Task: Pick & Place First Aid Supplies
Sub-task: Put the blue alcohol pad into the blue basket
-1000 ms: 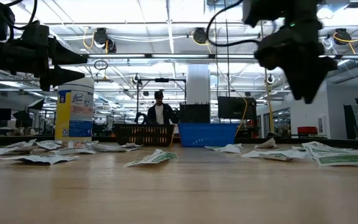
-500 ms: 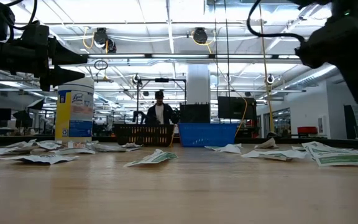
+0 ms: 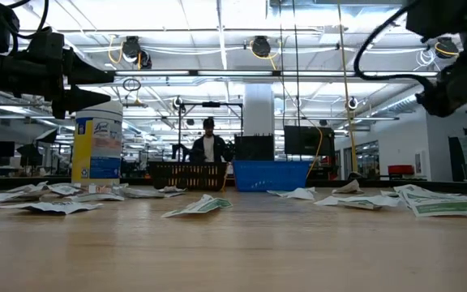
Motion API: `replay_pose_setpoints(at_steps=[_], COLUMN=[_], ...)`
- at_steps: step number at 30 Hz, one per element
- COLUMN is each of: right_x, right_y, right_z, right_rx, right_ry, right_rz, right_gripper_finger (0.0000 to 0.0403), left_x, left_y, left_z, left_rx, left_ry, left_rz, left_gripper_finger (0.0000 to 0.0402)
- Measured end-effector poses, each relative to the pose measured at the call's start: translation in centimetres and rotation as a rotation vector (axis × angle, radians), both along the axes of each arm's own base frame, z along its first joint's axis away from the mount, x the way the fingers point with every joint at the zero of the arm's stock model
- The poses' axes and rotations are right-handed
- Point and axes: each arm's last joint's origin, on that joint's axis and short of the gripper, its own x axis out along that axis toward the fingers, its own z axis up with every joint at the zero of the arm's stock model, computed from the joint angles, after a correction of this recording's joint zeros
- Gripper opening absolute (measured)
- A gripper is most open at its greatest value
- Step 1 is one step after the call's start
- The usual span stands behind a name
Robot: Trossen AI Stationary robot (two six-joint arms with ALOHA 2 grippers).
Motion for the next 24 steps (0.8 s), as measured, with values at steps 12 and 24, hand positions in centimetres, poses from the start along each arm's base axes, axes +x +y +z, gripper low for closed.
replay_pose_setpoints(at_steps=[12,24], right_x=[-0.3,-0.5], right_y=[0.1,0.0], right_z=[-3.9,-4.3], right_rx=[0.079,0.095], right_ry=[-0.014,-0.008], right_rz=[0.019,0.02], right_gripper_finger=[0.0163,0.0019], left_x=[0.0,0.0], left_y=[0.0,0.0], left_z=[0.0,0.0], left_rx=[0.0,0.0], left_ry=[0.0,0.0], left_rz=[0.0,0.0], left_gripper_finger=[0.0306,0.0306])
